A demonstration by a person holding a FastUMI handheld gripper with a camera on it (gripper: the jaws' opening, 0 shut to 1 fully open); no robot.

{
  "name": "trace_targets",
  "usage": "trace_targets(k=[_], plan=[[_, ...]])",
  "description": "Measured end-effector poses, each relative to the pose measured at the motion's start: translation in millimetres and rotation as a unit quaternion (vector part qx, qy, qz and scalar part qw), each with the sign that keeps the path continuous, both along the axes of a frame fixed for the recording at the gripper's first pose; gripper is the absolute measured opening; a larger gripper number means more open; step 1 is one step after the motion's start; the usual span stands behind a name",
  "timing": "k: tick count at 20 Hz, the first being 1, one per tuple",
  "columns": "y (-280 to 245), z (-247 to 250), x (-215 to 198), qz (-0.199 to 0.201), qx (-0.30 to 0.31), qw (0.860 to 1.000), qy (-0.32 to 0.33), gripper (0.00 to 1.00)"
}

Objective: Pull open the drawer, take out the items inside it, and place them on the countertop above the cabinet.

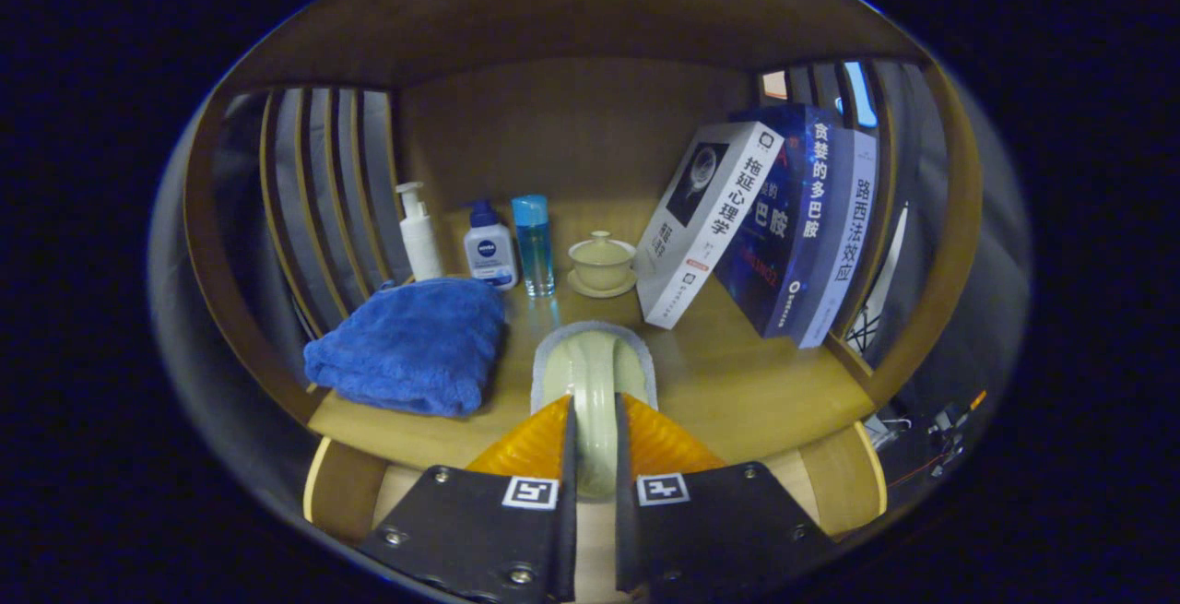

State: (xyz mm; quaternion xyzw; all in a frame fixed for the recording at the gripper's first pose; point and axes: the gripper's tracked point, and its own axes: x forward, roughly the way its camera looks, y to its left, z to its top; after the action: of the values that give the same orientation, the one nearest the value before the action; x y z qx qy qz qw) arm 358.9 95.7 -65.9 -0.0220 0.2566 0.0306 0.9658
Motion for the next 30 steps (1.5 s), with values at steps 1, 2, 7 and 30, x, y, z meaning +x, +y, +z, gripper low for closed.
trace_targets(k=[1, 2, 7, 30], plan=[[0.1, -5.0, 3.0, 0.000, -0.003, 1.000, 0.007, 0.17], [0.9, -7.2, 5.9, 0.002, -0.006, 1.000, 0.006, 0.17], [7.7, -15.7, 27.7, 0.009, -0.014, 0.999, -0.028, 0.17], [-2.6, 84.9, -190.2, 0.046, -0.028, 0.965, -0.255, 0.95]])
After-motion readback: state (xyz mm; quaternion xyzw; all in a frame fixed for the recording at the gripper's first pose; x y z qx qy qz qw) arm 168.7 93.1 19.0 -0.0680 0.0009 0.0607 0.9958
